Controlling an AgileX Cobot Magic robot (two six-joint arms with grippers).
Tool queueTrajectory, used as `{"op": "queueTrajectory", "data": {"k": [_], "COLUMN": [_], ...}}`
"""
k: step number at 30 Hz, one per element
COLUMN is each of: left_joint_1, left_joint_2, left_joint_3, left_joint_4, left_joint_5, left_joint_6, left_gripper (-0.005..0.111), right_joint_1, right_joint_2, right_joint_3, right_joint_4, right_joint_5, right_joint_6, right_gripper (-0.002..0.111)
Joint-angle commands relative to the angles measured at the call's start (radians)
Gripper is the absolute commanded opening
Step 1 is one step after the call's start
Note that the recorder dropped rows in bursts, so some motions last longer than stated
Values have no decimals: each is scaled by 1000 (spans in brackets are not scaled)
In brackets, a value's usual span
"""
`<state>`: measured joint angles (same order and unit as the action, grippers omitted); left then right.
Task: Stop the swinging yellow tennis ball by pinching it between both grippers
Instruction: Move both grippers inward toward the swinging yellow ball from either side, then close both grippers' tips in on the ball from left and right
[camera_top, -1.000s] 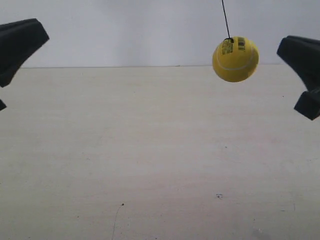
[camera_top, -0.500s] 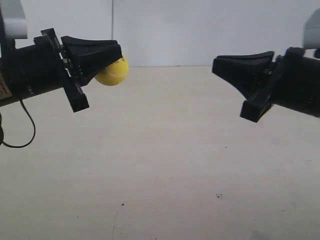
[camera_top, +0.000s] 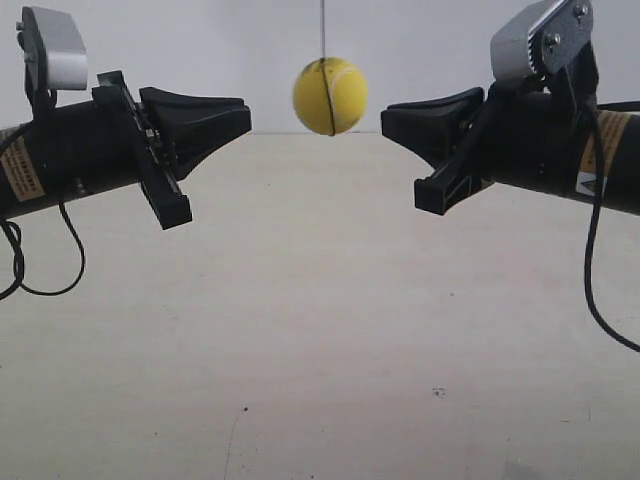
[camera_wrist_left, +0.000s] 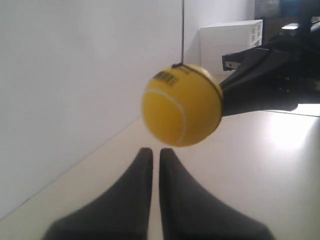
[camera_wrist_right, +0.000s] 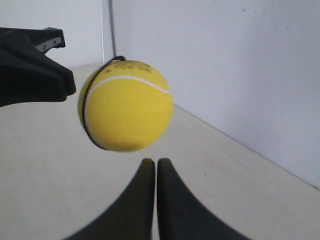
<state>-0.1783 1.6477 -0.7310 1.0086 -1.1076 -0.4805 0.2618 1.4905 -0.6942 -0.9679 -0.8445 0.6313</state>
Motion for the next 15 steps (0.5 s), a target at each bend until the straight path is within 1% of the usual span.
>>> {"op": "queueTrajectory", "data": {"k": [1,4,7,12,15], "left_joint_1": [-9,-16,-30,-33,-33], "left_joint_2": [1,1,1,1,1], "left_joint_3": [-6,-6,-7,-7,-7], "left_joint_4": [4,4,2,2,2], "left_joint_5": [-1,-1,-1,9,9], "left_joint_6": [3,3,11,26,26], "left_gripper": [5,5,5,5,5], "right_joint_1": [2,10,41,95,99], "right_joint_2": [1,1,5,10,10], "right_joint_3": [-17,-17,-17,-17,-17], "right_joint_4": [21,21,21,47,79], "right_joint_5": [10,-13,-29,-17,2], "right_joint_6": [-12,-8,-6,-54,-76], "right_gripper": [0,0,0,0,0]}}
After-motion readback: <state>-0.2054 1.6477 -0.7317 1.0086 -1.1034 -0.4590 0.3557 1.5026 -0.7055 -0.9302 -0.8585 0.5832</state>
